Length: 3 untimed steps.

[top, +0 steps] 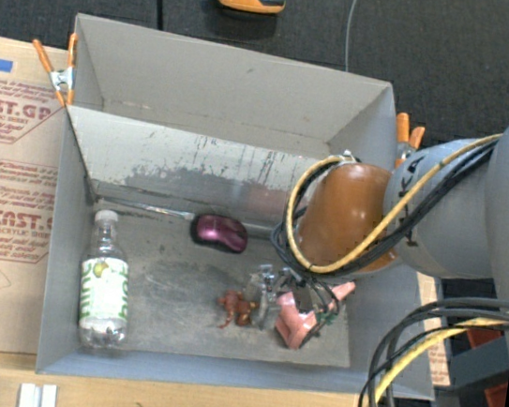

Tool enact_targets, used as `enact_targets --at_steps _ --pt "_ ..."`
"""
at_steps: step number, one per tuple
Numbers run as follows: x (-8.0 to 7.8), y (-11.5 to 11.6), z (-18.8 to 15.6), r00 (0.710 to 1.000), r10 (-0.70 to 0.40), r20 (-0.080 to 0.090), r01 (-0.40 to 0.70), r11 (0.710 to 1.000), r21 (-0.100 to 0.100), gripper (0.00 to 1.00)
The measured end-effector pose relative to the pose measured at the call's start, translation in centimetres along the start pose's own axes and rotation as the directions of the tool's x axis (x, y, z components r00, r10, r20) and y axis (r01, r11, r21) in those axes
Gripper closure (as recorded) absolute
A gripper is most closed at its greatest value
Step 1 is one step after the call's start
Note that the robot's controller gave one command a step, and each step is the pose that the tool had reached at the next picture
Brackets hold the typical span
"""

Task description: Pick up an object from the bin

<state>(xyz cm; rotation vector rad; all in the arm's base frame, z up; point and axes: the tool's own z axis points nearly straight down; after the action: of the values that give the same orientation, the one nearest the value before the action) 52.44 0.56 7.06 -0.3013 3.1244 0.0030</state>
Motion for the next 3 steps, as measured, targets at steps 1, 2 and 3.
enact_targets --at_steps 1,2,3 --pt "1.4 2.9 0.0 1.000 0.012 0.001 -0.012 1.000 0.002 1.00" --pt "0.8 5.4 -0.5 1.000 -0.011 -0.002 0.011 1.000 0.000 1.00" --pt "0.8 5.4 -0.5 1.000 -0.011 -0.002 0.011 1.000 0.000 1.00"
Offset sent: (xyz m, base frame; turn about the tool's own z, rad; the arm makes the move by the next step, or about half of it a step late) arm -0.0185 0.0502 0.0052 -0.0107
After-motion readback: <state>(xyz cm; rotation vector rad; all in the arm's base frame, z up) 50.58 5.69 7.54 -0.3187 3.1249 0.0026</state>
